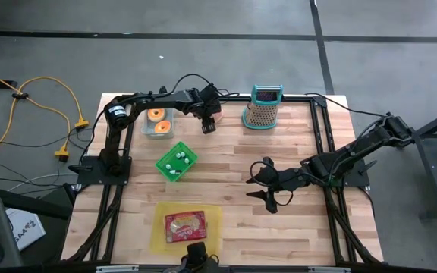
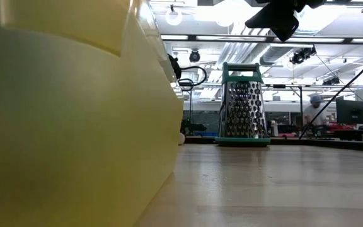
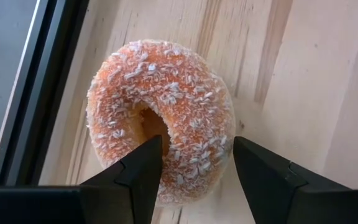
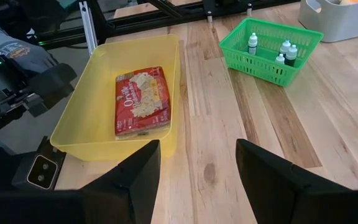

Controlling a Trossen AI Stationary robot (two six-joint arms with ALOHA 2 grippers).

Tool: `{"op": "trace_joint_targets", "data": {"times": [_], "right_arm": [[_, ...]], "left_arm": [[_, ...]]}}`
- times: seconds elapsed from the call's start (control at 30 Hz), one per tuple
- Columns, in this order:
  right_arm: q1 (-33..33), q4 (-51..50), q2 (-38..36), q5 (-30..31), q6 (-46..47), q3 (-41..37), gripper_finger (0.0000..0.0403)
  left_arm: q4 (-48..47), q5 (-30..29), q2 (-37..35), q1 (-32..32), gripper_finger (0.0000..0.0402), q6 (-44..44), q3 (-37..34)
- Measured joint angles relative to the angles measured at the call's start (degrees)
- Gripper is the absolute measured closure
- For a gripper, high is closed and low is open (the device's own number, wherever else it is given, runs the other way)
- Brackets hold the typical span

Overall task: Pick & Place Food Item
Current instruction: Put the pink and brown donut into the gray bin

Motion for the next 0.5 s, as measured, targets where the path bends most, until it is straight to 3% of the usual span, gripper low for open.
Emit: {"op": "trace_joint_targets", "data": {"times": [0.3, 0.5], "right_arm": [[0.00, -0.07, 0.00, -0.02, 0.00, 0.00, 0.0205], [0.00, -0.08, 0.00, -0.02, 0.00, -0.01, 0.0205]], "left_arm": [[-0.20, 0.13, 0.00, 0.00, 0.0269, -0.17, 0.00], [-0.17, 0.13, 0.00, 0.00, 0.0277, -0.17, 0.00]]}}
